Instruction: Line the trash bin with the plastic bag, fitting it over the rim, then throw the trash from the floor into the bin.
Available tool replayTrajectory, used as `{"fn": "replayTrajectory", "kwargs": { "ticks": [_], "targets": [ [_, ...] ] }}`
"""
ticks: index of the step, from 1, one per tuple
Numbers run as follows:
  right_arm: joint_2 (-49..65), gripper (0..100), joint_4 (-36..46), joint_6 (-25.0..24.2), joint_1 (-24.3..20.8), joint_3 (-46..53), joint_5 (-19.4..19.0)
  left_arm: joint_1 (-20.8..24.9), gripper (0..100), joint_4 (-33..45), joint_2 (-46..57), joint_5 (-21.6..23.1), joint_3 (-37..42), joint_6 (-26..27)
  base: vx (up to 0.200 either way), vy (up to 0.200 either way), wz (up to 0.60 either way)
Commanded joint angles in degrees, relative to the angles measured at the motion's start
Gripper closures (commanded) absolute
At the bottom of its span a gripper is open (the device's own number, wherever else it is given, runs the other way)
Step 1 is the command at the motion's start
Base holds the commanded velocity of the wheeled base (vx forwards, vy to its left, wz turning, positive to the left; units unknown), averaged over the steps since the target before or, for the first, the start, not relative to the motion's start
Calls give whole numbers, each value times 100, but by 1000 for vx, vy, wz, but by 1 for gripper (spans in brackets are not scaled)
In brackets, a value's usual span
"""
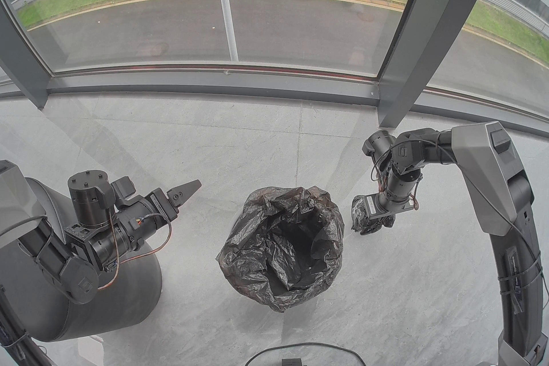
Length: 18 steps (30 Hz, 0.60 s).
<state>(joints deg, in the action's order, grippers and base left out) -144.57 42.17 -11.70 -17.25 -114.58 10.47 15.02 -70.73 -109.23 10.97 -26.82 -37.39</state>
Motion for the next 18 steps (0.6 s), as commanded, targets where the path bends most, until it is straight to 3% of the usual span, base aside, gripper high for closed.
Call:
{"fn": "replayTrajectory", "kwargs": {
  "ticks": [1, 18],
  "targets": [
    [403, 100, -7, 1, -42, -1, -1, 1, 0, -2, 68, 1, 10, -5, 0, 0, 0],
    [922, 100, 310, -25, -261, -1, -10, 19, 0, -2, 95, 10, 19, -32, 0, 0, 0]
  ]
}}
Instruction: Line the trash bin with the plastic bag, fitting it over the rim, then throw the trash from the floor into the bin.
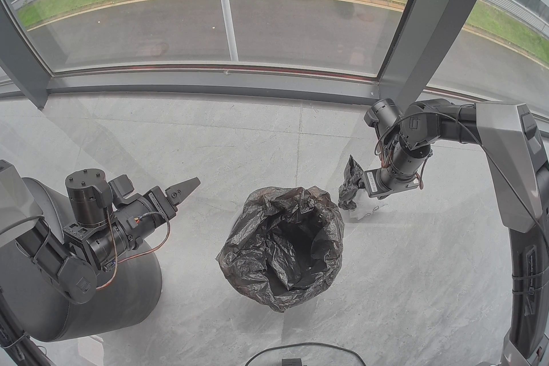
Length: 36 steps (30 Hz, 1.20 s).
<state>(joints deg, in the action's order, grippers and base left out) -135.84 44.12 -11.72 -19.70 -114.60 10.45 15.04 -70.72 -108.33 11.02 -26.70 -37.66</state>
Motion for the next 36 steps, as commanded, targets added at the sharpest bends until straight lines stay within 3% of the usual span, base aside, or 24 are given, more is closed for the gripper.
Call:
{"fn": "replayTrajectory", "kwargs": {
  "ticks": [1, 5, 10, 13, 14, 26, 29, 36],
  "targets": [
    [49, 100, 115, -24, -16, 1, -8, 16, 0, -3, 4, 5, 7, -5, 0, 0, 0],
    [-373, 100, -44, 11, 1, 1, -8, 25, 0, -3, 4, -3, 7, -5, 0, 0, 0],
    [-909, 100, -1063, 20, 1, 1, 45, 25, 0, -3, -13, -3, -2, 4, 0, 0, 0],
    [-918, 100, -1098, 20, 1, 1, 45, 25, 0, -3, -13, -3, -2, 4, 0, 0, 0],
    [-909, 0, -1098, 20, 1, 1, 45, 25, 0, -3, -13, -3, -2, 4, 0, 0, 0],
    [-382, 0, -1072, 11, 10, 1, 45, 25, 0, -3, -4, -3, -2, -5, 0, 0, 0],
    [-364, 0, -1116, 222, 89, 1, 89, 25, 0, -3, 4, -3, 7, -5, 0, 0, 0],
    [-848, 0, -2021, 556, 54, 1, 423, 25, 0, -3, 13, -12, 7, -5, 0, 0, 0]
  ]
}}
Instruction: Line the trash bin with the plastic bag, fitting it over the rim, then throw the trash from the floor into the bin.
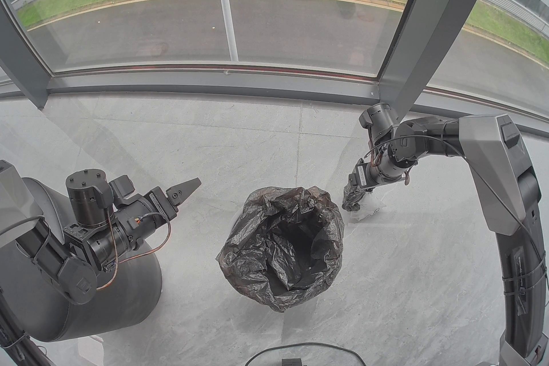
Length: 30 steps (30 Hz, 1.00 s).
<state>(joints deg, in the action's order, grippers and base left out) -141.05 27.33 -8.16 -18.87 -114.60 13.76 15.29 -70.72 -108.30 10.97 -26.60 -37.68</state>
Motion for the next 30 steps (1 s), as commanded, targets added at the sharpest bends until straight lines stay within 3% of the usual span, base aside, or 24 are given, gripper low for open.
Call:
{"fn": "replayTrajectory", "kwargs": {
  "ticks": [1, 5, 22, 23, 30],
  "targets": [
    [-494, 0, -668, 402, -38, 1, 188, 1, 0, -3, 2, 1, -3, -2, 0, 0, 0],
    [-872, 0, -1494, 851, -99, 1, 399, 1, 0, -3, 11, -7, -3, 6, 0, 0, 0],
    [-1171, 0, -1722, 859, -11, 1, 408, 1, 0, -3, -24, -7, -3, 6, 0, 0, 0],
    [-1171, 100, -1731, 859, -11, 1, 408, 1, 0, -3, -33, -7, -3, -2, 0, 0, 0],
    [-1171, 100, -1740, 859, 50, 1, 408, 1, 0, -3, -33, -7, -3, 6, 0, 0, 0]
  ]
}}
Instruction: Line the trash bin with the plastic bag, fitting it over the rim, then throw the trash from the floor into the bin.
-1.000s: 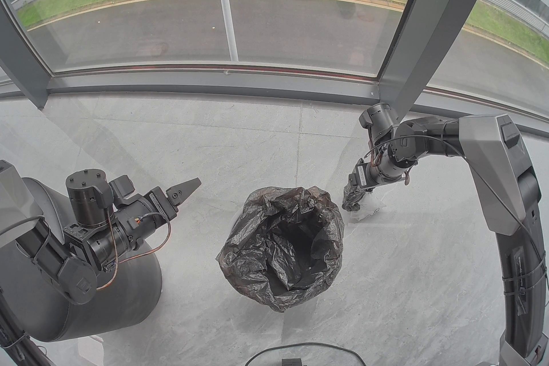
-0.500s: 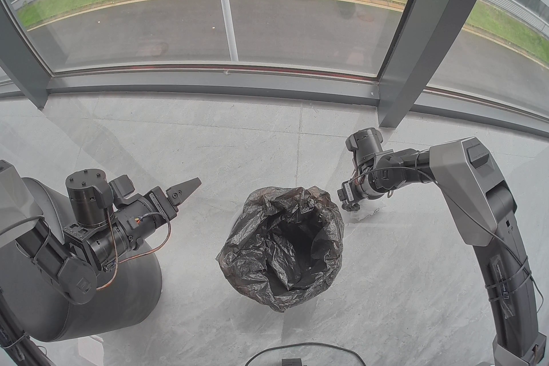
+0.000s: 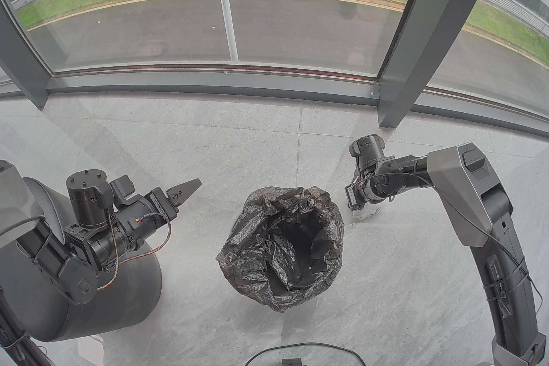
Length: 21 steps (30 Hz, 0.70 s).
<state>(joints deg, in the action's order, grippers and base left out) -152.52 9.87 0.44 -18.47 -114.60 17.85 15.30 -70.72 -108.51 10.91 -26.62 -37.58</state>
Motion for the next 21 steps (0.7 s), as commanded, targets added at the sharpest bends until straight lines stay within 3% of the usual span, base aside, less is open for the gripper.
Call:
{"fn": "replayTrajectory", "kwargs": {
  "ticks": [1, 13, 21],
  "targets": [
    [-24, 100, 6, 0, 10, 1, -1, -1, 0, -3, -12, -1, -1, -3, 0, 0, 0],
    [275, 100, 32, 26, -8, 1, 237, -1, 0, -12, 40, -1, -1, -12, 0, 0, 0],
    [1383, 100, 146, 281, -289, 1, 413, -1, 0, -12, 111, -10, -1, -12, 0, 0, 0]
  ]
}}
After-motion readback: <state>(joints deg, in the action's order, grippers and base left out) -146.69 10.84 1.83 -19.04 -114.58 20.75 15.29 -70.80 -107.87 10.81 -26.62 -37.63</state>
